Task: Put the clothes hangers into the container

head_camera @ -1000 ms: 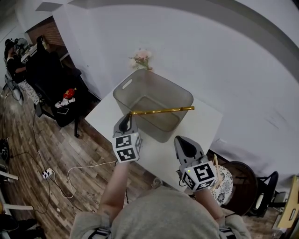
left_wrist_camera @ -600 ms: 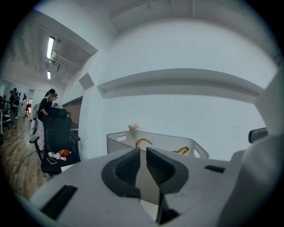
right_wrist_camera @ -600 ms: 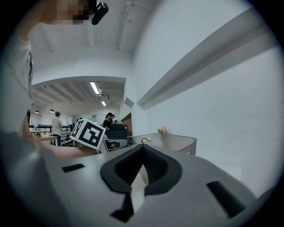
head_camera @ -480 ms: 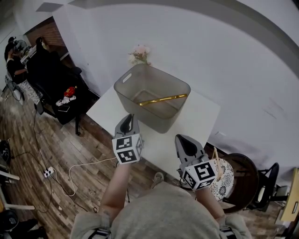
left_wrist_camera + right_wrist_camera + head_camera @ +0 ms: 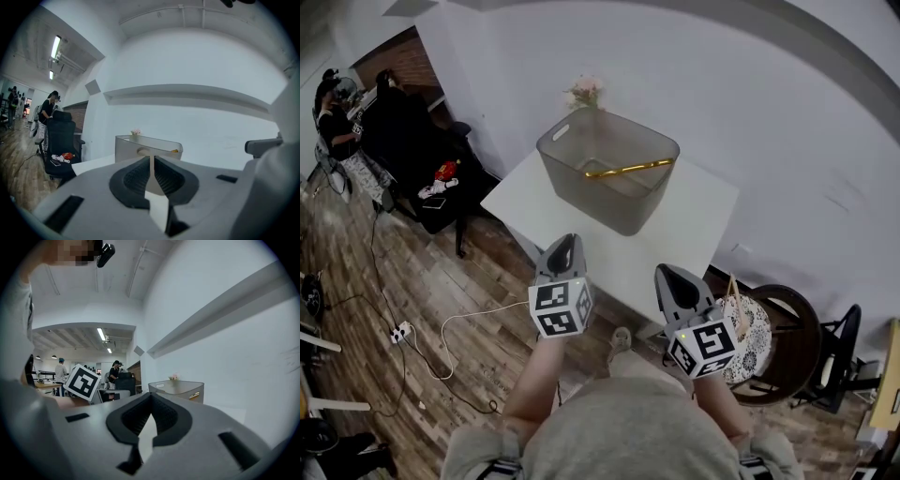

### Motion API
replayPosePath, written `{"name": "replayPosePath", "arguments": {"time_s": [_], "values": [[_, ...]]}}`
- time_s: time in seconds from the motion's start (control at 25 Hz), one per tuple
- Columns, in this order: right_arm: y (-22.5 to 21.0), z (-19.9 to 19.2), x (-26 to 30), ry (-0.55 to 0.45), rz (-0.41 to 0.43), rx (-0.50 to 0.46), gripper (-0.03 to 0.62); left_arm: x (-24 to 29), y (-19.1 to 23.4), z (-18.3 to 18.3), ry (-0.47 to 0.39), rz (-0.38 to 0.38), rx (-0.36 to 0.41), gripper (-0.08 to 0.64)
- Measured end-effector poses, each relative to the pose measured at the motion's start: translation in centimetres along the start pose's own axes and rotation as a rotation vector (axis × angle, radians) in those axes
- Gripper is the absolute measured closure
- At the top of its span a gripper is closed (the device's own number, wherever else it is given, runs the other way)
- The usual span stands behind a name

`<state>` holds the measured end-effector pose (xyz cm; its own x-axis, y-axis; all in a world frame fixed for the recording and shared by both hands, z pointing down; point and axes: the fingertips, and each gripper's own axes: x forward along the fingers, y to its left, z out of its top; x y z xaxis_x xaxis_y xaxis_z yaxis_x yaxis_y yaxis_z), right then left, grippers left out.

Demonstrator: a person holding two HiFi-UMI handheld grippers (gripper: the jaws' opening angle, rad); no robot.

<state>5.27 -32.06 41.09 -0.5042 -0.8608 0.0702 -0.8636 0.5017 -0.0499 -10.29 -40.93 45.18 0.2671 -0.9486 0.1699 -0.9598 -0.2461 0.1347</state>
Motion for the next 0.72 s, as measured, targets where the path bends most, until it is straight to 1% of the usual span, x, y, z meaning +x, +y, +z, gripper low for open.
{"name": "replayPosePath", "arguments": {"time_s": [0.48,0.72], "values": [[5.6,-1.5,-8.8,0.008,0.006,-0.015,0.594,-12.4,-3.0,-2.2,-0.03,-0.018,-0.02,0.535],[8.0,-2.0,-11.6,0.015,0.012,-0.013,0.593,-17.6,-3.5,-3.1,-0.041,-0.018,-0.028,0.541]]}}
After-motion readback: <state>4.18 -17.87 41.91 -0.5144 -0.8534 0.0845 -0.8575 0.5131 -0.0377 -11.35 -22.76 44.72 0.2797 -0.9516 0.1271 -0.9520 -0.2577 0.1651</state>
